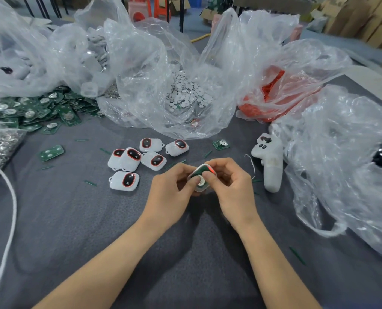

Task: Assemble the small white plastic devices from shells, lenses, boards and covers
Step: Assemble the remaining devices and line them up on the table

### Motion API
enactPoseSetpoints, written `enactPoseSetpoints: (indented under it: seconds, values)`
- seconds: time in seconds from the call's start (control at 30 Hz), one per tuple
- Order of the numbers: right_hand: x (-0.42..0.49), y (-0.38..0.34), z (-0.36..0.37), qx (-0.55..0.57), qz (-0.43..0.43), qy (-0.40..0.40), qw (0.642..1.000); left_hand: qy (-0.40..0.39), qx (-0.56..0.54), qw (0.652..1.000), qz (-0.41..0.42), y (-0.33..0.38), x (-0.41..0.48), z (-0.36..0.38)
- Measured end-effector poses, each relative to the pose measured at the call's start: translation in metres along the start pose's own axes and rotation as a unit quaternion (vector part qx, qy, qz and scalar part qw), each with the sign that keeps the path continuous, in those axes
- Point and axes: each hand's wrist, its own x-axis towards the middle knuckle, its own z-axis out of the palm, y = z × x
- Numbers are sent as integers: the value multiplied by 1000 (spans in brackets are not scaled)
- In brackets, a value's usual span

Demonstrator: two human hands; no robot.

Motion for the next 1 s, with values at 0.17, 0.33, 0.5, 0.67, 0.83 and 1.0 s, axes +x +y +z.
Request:
enactPoseSetpoints:
  seconds: [0.17, 0.33, 0.5, 0.67, 0.83, 1.0]
  values:
    - [1, 1, 0, 83, 72, 11, 994, 0, -61, 998, -5, 0, 2, -3]
    - [1, 1, -2, 65, 105, 8, 992, 2, -41, 999, 6, -2, -1, -2]
    - [2, 0, -1, 23, 92, 8, 995, -2, -25, 1000, -1, -6, -1, 0]
    - [1, -3, -3, 35, 100, -5, 994, -6, -18, 1000, 4, -4, -1, -1]
    - [0, -3, -2, 23, 95, -4, 995, -18, 42, 999, 28, -2, -5, -1]
    - [0, 2, 0, -57, 74, 4, 996, -18, 109, 992, 57, -4, -7, -1]
